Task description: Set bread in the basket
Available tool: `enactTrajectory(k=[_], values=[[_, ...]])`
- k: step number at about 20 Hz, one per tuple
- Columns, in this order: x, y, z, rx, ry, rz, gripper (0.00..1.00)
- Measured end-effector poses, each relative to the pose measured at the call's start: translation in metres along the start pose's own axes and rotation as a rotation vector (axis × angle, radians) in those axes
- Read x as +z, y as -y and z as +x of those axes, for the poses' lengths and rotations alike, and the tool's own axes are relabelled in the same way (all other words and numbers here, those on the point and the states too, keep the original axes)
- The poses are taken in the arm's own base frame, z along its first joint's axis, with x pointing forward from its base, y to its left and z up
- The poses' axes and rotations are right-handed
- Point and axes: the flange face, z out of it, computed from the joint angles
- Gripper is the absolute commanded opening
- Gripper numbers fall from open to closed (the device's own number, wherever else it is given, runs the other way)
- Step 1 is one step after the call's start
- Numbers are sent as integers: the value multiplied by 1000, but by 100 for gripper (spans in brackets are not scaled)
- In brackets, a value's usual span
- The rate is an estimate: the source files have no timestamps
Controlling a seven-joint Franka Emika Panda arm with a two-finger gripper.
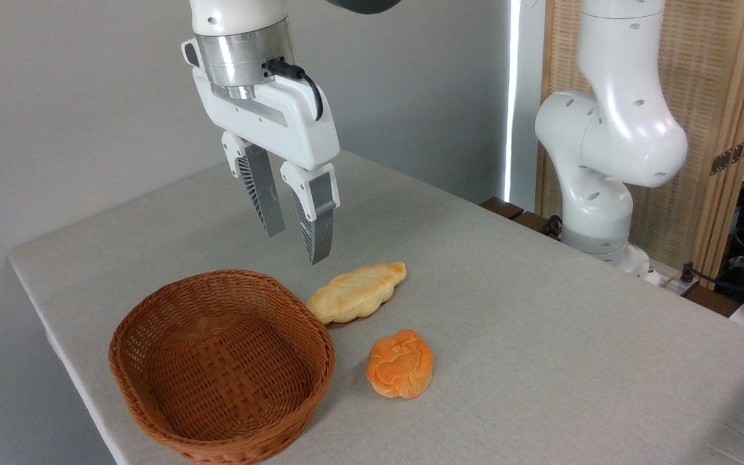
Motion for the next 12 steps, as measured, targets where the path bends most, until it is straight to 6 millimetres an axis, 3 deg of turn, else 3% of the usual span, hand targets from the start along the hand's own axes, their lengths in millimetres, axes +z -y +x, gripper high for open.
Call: enactTrajectory(k=[8,12], values=[[9,-2,-4,1,19,-11,100],[15,-5,-28,59,37,8,100]])
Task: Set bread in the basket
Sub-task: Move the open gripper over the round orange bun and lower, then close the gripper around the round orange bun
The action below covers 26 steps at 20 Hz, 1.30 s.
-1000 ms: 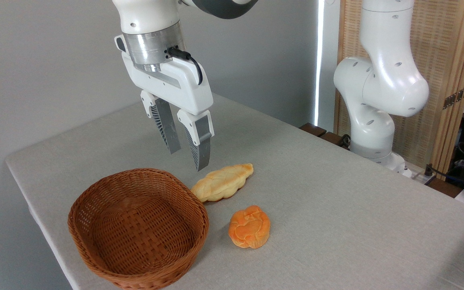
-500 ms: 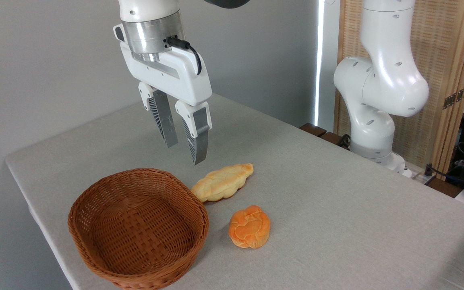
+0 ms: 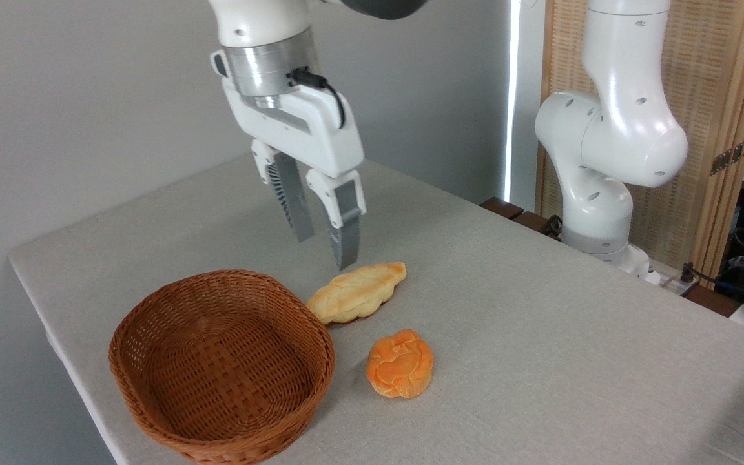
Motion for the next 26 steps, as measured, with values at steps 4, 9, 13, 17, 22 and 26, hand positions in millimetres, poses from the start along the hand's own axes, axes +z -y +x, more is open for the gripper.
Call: enactTrajectory(k=[4,9,13,17,22,26], values=[[9,9,-42,-35,-54,29,100],[33,20,-84,-43,-123,66,100],[67,16,-92,-16,-139,77,100],[92,11,-91,15,-142,83,100],[106,9,-94,135,-100,104,100],[114,8,-97,174,-84,98,100]])
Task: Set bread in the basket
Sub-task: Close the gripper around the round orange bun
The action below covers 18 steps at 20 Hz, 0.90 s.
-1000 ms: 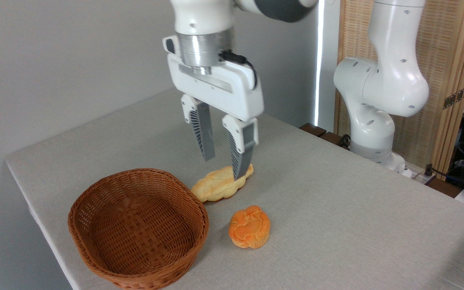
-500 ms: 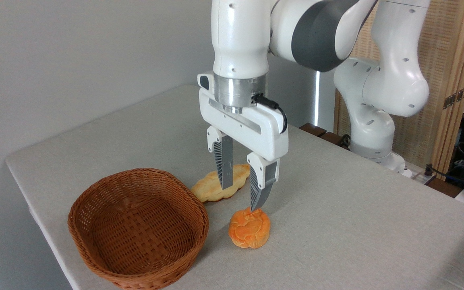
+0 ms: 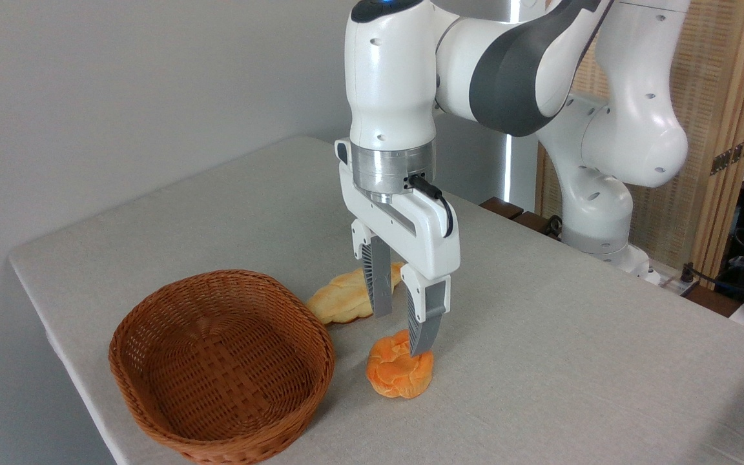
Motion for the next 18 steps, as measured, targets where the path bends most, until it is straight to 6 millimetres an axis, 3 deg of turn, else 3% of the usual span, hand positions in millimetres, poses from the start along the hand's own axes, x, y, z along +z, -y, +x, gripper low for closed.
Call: enactTrajectory(k=[7,18], values=[[13,2,-9,74,-14,15,100],[33,-6,-5,137,-24,31,100]])
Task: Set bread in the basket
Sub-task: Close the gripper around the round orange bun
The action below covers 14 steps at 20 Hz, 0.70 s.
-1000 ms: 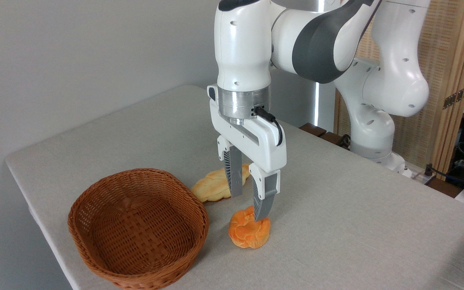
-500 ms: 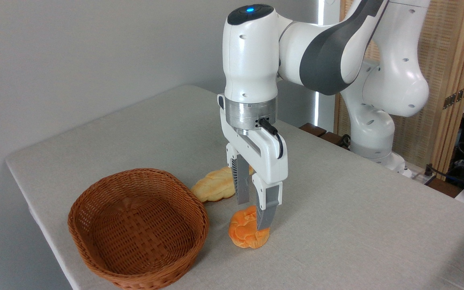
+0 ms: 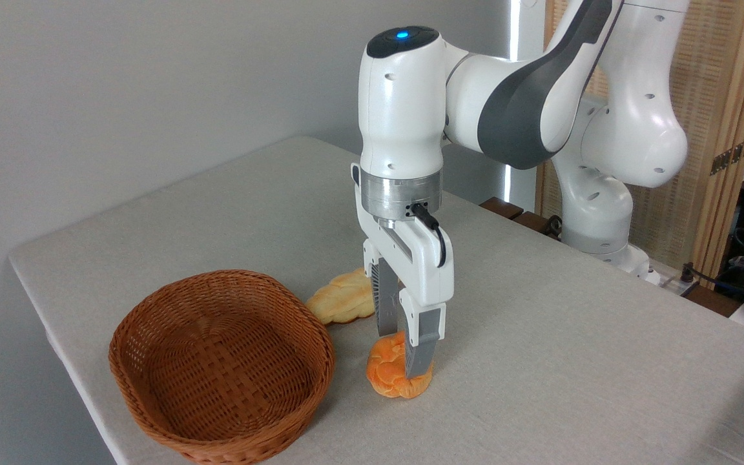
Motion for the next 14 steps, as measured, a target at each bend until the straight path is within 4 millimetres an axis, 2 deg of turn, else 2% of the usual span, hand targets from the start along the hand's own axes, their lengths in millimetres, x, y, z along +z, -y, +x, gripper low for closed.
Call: enactTrajectory(k=[9,12,14], values=[[5,1,-12,57,0,-12,99],[7,0,-12,58,1,-16,89],[8,-1,-12,58,2,-18,75]])
